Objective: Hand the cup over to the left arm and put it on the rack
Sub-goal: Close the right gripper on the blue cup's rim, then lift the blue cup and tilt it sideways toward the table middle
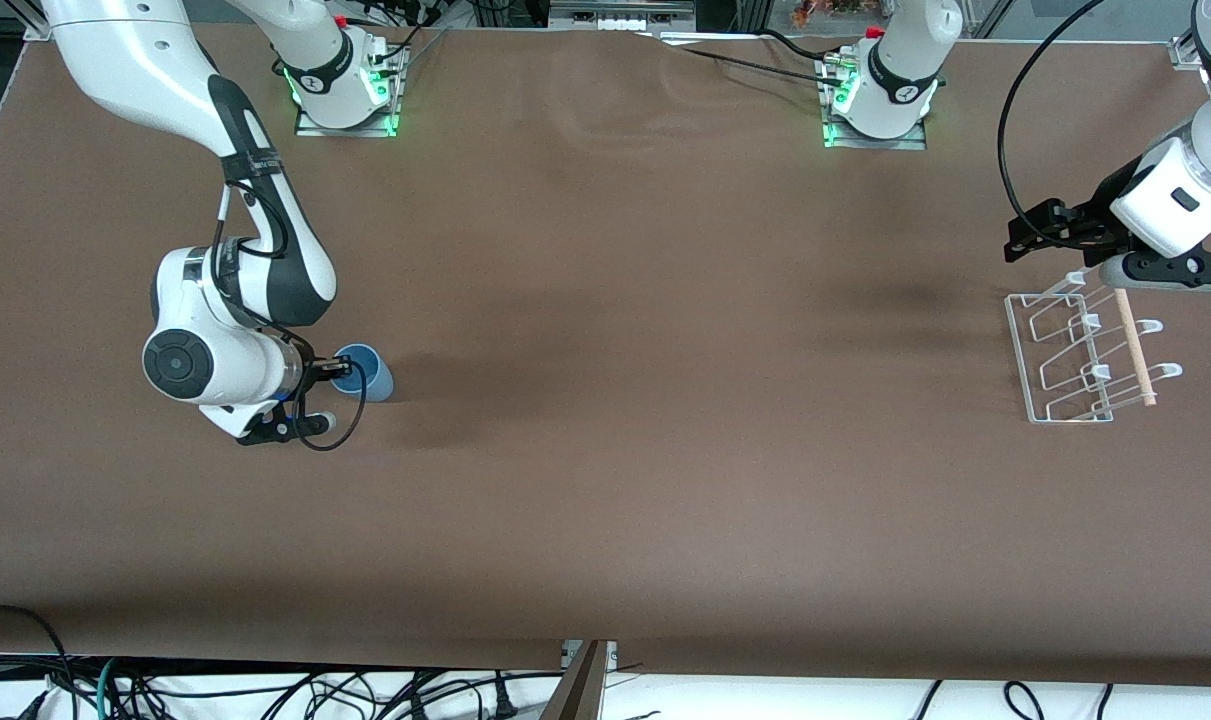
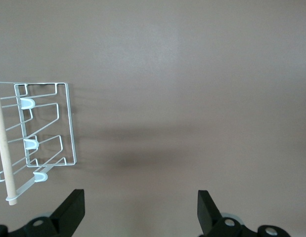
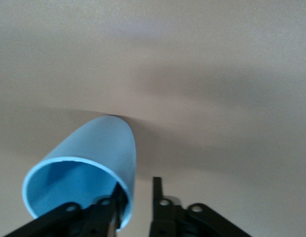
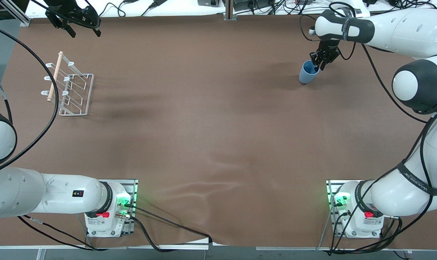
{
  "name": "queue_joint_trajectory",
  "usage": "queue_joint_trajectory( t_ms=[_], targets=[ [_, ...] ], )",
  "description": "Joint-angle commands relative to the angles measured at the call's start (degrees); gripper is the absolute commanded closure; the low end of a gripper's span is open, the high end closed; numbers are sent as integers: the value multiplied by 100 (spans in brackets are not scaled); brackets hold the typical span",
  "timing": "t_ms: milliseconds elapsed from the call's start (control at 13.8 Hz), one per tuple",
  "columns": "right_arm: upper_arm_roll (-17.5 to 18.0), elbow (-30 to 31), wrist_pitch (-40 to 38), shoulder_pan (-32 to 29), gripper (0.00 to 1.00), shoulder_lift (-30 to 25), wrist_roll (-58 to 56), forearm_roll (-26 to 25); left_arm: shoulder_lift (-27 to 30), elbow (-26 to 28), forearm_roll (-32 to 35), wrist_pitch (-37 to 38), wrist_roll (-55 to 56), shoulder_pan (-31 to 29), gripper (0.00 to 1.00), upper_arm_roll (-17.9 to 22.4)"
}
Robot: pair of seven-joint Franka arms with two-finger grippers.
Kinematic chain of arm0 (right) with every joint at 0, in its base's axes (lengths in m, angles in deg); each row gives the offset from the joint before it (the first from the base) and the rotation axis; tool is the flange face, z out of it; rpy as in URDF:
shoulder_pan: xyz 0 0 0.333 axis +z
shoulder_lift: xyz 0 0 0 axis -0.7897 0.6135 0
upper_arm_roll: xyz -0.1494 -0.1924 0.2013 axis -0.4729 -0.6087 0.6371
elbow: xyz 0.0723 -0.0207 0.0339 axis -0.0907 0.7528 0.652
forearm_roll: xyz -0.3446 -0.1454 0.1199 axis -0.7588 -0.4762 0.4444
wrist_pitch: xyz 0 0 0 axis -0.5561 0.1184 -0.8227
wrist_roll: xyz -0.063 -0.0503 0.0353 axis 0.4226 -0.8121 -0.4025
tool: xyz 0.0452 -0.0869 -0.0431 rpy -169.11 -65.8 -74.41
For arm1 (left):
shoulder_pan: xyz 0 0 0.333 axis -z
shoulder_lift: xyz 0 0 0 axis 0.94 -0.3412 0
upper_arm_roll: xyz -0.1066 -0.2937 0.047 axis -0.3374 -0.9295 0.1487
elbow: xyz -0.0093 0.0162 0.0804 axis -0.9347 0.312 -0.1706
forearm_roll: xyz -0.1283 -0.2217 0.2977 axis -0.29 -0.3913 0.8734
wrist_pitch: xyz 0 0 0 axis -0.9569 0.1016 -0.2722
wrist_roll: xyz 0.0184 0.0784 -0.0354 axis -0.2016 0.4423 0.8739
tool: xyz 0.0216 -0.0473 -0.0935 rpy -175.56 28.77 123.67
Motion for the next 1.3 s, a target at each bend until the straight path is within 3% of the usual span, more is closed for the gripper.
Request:
queue_joint_trajectory(
  t_ms=[0, 434, 940, 1230],
  targets=[
    [9, 131, 94, -9, 99, -123, 58, 139, -65, -151, 51, 113, -2, 8, 0, 0],
    [61, -324, 85, 26, 100, -105, 40, 472, -65, -151, 51, 104, -2, 8, 0, 0],
    [132, -949, 33, 395, 100, -61, 31, 2615, -65, -151, 51, 113, -2, 8, 0, 9],
    [141, -1300, 94, 869, 100, 43, 890, 3776, -65, -169, 51, 104, -2, 8, 0, 9]
  ],
)
